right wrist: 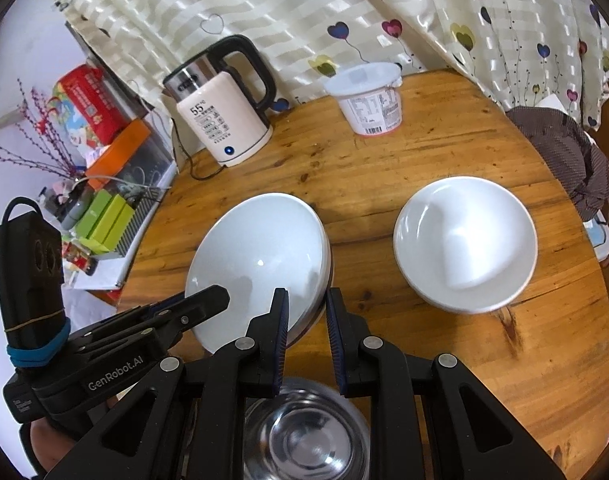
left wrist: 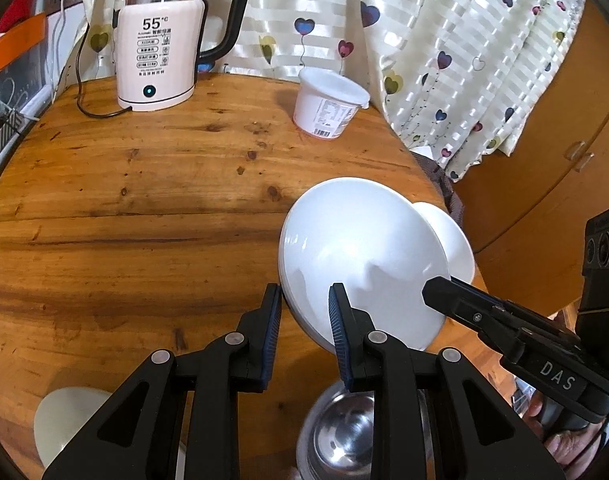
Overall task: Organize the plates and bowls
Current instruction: 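Carry the white bowl over the stainless steel bowl and lower it inside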
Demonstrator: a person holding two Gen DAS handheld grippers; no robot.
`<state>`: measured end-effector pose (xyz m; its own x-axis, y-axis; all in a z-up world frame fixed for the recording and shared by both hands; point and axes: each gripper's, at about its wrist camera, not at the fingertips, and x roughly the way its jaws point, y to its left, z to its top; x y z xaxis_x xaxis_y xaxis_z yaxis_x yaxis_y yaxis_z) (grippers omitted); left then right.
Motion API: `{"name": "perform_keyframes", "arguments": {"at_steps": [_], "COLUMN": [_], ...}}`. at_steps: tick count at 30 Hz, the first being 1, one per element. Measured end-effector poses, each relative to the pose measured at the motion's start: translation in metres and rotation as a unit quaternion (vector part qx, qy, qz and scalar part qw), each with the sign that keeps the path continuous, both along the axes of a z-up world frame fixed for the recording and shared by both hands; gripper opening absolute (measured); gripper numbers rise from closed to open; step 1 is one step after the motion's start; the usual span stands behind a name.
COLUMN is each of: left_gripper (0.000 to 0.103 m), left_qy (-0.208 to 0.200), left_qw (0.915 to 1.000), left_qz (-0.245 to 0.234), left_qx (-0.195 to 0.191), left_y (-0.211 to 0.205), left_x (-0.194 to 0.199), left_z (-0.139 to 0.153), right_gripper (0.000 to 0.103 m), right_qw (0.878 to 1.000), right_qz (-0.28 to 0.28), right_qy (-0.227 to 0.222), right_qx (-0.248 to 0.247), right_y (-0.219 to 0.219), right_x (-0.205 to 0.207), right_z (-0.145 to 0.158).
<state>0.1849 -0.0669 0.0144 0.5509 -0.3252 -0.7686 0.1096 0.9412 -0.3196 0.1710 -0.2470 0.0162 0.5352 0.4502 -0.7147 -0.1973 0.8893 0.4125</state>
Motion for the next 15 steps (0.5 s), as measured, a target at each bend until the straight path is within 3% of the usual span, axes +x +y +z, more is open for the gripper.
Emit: {"name": "perform_keyframes", "arguments": {"at_steps": [15], "left_gripper": [0.025], "left_qy": [-0.017], "left_qw": [0.9998], "left_qz": [-0.009], "left_qx": [0.003], "left_y": [-0.006], "left_x": [-0.043], "left_z": [0.018], "right_gripper": [0.019], "right_qw": [1.000], "right_qz": [-0.005], "right_qy": [-0.017], "right_qx": [-0.001], "right_y": [-0.001], "right_x": [-0.048], "right_z": [0.019]}}
